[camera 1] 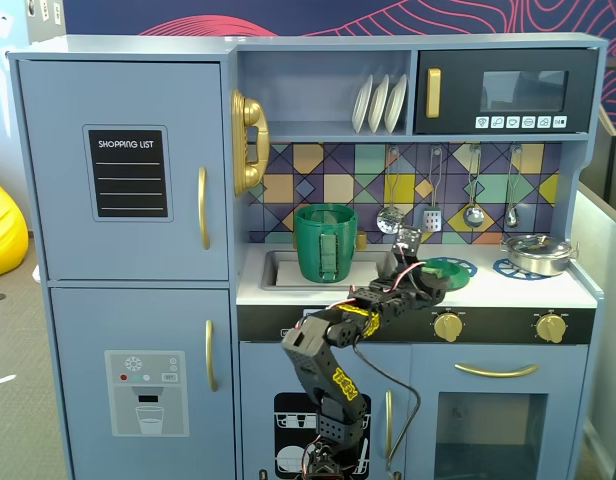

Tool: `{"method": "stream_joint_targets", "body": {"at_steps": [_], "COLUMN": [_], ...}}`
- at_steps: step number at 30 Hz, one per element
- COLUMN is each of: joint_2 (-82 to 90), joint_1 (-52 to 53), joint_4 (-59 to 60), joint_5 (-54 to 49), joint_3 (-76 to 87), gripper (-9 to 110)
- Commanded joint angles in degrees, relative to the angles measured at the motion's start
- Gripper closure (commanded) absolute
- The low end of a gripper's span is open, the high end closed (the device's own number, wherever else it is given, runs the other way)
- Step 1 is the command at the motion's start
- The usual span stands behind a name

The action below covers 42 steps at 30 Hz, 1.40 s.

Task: Pick up the lid from the counter and put it on the green recipient

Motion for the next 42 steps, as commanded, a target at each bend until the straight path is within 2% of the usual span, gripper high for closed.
{"method": "stream_joint_targets", "body": {"at_steps": [1, 5, 7, 10, 16, 22, 30, 42], "joint_2": [-1.41, -2.81, -3.34, -4.13, -4.04, -0.18, 9.05, 13.27], "joint_1": [-1.23, -1.32, -1.41, -2.37, -2.64, -4.57, -14.94, -26.89], "joint_4": [-2.02, -2.02, -2.02, -3.69, -3.08, 9.4, 26.37, 38.67], "joint_5": [0.44, 0.35, -0.35, 1.32, 2.11, 3.34, 2.64, -0.35], "joint_3": [-5.98, -6.24, -6.33, -7.12, -13.27, -25.93, -34.8, -39.38], "gripper": [68, 73, 81, 101, 101, 101, 101, 102]}}
